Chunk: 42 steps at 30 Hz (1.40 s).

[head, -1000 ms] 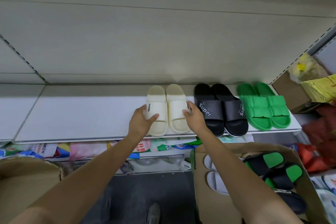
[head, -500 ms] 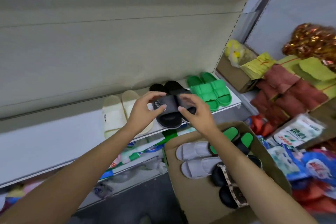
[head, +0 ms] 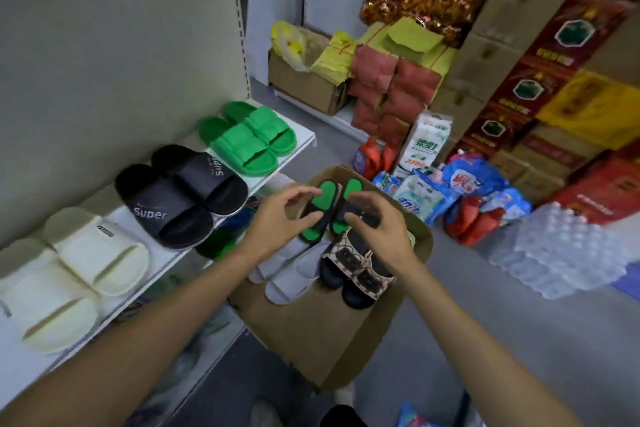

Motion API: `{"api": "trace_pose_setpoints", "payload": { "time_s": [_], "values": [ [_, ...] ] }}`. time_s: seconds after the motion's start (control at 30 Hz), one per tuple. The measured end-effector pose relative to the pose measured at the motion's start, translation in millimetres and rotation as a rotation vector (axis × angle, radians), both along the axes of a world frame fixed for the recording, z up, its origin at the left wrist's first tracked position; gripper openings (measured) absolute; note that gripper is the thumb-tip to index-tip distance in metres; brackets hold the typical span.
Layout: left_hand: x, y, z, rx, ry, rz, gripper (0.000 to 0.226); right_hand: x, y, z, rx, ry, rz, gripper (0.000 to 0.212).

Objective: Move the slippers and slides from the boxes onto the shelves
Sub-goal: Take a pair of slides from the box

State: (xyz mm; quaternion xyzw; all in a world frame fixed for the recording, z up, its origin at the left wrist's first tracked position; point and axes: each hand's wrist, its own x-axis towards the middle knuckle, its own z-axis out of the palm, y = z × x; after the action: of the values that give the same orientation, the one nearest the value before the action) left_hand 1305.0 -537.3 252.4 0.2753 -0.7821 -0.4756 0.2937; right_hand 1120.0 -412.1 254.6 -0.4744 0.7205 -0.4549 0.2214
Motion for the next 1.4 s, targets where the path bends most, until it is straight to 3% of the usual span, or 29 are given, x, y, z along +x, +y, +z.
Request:
{"api": "trace_pose_setpoints", "payload": {
  "time_s": [0.2, 0.4, 0.67, 0.93, 1.1, 1.3, 1.4],
  "values": [
    [-67.0, 19.8, -75.0, 0.138, -0.187, -0.141, 0.035, -56.8, 54.9, -85.3, 0.197, -0.164, -0.233, 0.032],
    [-113.5, 14.9, -162.7, 0.319, -0.412, -0.109, 0.04, -92.1, 81.0, -180.2, 0.442, -0.422, -0.434, 0.052],
    [-157.5, -8.6, -255.5, 0.527, -0.63, 0.042, 0.08, -118.1, 76.4, -282.7, 0.721, -0.597, -0.372, 0.065],
    [-164.5, -3.4, -282.7, 0.555, -0.61, 0.062, 0.069, -127.2, 54.5, -303.3, 0.697, -0.627, -0.401, 0.099],
    [-165.7, 1.2, -270.7, 0.587, -0.588, 0.017, 0.07, -138.5, 65.2, -284.5, 0.552, -0.745, -0.428, 0.081],
    [-173.4, 11.6, -250.8, 0.698, -0.507, 0.21, 0.034, -156.4, 65.8, -260.9, 0.364, -0.84, -0.432, 0.065],
    [-179.1, 19.3, -237.3, 0.723, -0.459, 0.318, 0.047, -166.2, 63.3, -248.1, 0.343, -0.818, -0.456, 0.058]
  ]
}}
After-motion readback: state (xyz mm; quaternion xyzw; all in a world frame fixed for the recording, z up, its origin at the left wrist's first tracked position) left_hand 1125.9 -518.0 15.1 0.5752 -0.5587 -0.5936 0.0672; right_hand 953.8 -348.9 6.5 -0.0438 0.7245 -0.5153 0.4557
